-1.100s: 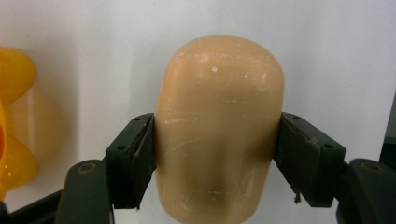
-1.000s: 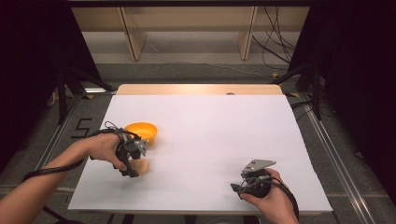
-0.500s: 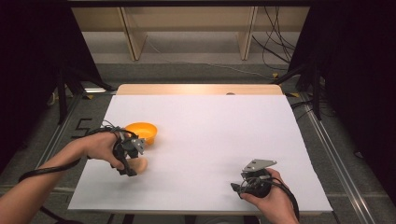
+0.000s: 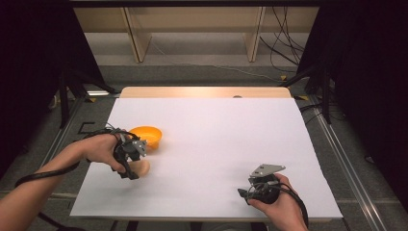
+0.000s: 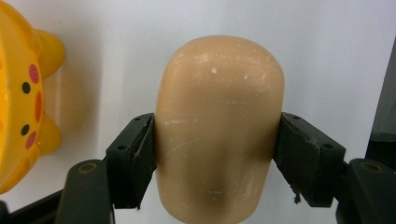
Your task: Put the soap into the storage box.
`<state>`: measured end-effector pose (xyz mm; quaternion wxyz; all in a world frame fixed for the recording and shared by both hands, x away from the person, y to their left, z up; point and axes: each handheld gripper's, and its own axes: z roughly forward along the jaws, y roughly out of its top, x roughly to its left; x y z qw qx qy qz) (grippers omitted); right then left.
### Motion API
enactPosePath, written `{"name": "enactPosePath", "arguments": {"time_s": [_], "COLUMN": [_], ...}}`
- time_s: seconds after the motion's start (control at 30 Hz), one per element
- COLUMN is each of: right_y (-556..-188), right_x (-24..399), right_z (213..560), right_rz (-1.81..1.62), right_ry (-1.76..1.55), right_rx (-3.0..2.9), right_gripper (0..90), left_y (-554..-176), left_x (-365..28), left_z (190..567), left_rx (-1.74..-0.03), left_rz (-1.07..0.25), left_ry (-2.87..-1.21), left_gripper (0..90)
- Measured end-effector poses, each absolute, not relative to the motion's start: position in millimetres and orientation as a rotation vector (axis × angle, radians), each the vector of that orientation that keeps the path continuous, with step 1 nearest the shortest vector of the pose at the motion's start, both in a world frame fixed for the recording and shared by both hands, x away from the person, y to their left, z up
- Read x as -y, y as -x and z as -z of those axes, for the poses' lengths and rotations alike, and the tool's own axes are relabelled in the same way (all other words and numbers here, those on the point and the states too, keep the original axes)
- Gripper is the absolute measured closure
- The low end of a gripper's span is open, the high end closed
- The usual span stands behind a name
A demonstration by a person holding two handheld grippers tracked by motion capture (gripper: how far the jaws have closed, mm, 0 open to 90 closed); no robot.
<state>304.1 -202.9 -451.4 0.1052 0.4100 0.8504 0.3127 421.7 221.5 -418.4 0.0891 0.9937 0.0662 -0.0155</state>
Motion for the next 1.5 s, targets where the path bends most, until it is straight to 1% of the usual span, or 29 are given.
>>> {"name": "enactPosePath", "arguments": {"time_s": [0.6, 0.7, 0.73, 1.1, 1.5], "right_y": [-305.2, -306.2, -306.0, -304.5, -306.7], "right_x": [204.6, 205.2, 205.1, 203.9, 205.9], "right_z": [449.3, 449.4, 449.0, 447.8, 449.1], "right_rz": [-0.947, -0.951, -0.953, -0.968, -0.967], "right_ry": [-1.189, -1.168, -1.172, -1.224, -1.165], "right_rx": [-2.489, -2.485, -2.485, -2.469, -2.470], "right_gripper": [44.1, 44.1, 44.1, 44.1, 44.2], "left_y": [-424.4, -423.3, -425.1, -428.9, -434.9], "left_x": [-226.4, -227.3, -227.7, -231.2, -233.9], "left_z": [411.5, 410.8, 409.7, 402.4, 397.2], "left_rx": [-0.212, -0.241, -0.218, -0.233, -0.248], "left_rz": [0.027, 0.047, 0.023, 0.006, -0.006], "left_ry": [-2.944, -2.940, -2.942, -2.936, -2.935], "left_gripper": [31.7, 31.8, 31.8, 31.8, 31.8]}}
